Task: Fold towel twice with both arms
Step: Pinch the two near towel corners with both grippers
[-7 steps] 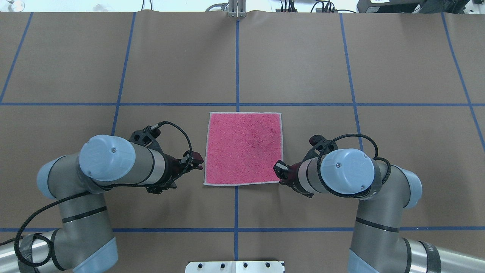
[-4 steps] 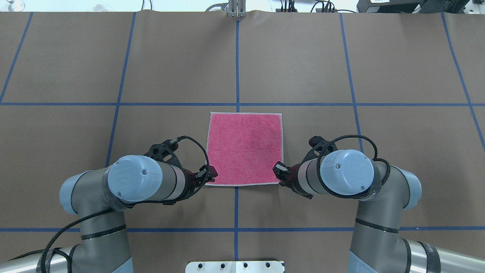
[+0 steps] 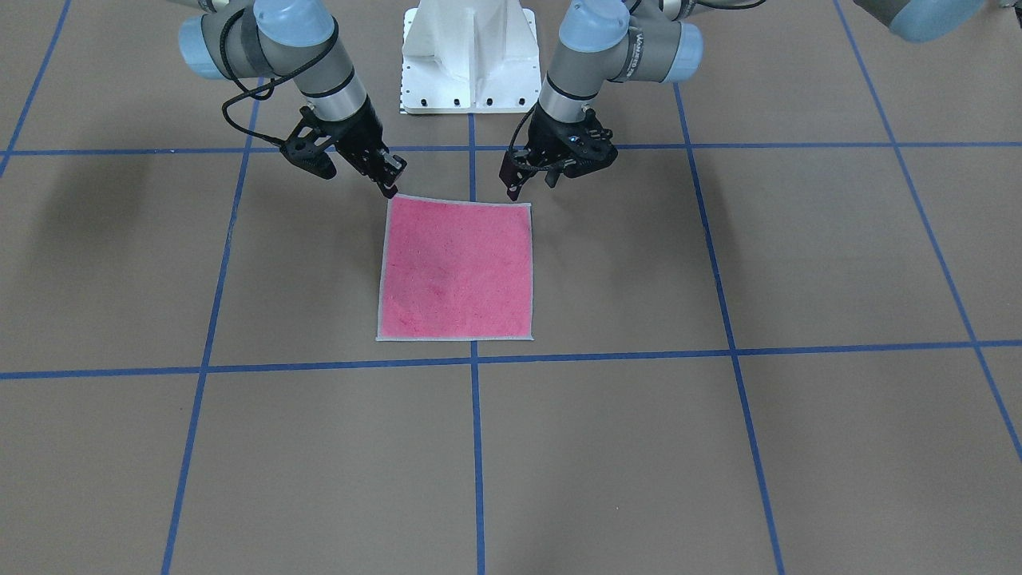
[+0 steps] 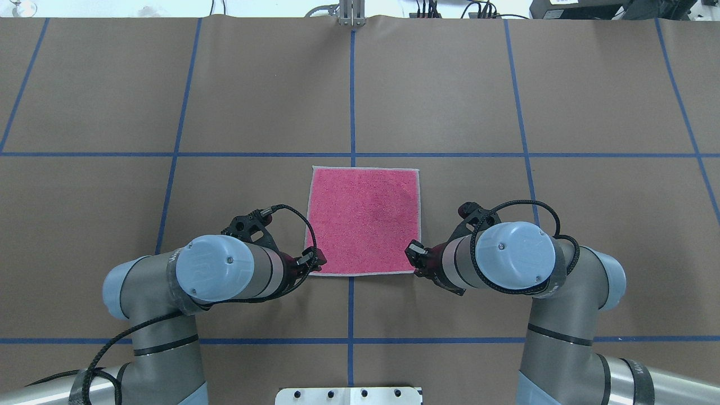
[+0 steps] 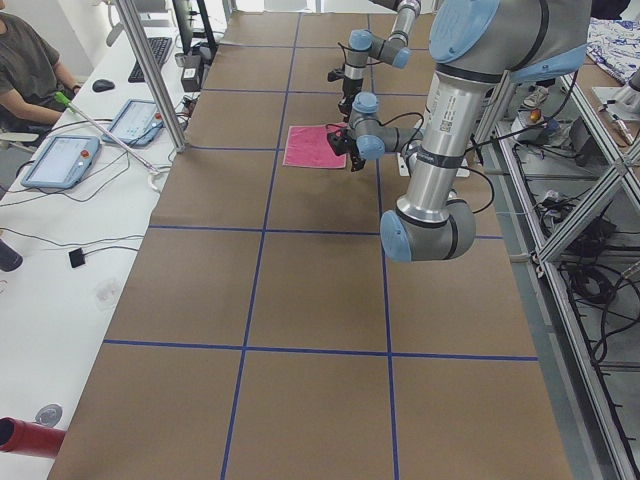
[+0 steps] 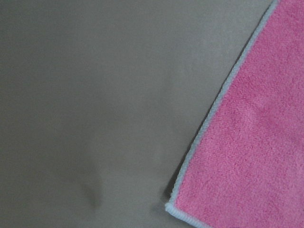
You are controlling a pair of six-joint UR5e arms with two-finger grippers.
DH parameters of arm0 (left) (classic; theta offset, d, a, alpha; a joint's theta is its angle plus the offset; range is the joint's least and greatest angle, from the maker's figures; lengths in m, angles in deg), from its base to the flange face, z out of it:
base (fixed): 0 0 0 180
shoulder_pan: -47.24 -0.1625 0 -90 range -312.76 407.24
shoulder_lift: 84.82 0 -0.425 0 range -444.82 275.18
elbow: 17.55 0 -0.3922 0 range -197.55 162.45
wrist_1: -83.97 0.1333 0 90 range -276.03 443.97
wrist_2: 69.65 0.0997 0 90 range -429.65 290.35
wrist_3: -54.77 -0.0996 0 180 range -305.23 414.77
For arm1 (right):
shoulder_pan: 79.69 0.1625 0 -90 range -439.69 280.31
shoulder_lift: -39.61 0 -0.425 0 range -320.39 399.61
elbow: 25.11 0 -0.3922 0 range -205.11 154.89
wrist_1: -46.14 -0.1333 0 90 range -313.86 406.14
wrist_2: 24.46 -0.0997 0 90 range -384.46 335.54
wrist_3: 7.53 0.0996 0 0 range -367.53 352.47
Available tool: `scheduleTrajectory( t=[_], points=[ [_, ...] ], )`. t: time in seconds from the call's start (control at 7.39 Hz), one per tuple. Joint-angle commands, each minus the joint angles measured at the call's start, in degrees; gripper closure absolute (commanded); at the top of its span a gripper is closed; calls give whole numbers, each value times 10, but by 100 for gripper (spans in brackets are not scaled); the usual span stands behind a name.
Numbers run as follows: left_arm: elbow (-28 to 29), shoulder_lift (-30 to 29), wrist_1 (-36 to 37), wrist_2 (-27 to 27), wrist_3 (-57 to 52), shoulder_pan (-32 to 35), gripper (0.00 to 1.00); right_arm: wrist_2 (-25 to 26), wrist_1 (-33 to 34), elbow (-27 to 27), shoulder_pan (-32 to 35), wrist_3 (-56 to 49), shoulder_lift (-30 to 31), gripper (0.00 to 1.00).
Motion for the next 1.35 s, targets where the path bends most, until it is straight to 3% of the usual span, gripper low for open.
scheduleTrajectory(
  t=[0.0, 0.41, 0.81, 1.22],
  points=[
    [12, -5, -1, 3, 0, 0, 28, -1, 0, -1, 0, 0, -1, 100],
    [15, -10, -2, 5, -1, 0, 40, 0, 0, 0, 0, 0, -1, 100],
    [28, -20, -2, 7, 0, 0, 41, 0, -1, -2, 0, 0, -2, 100],
    [31, -21, -2, 10, 0, 1, 55, 0, -1, -1, 0, 0, -3, 100]
  ],
)
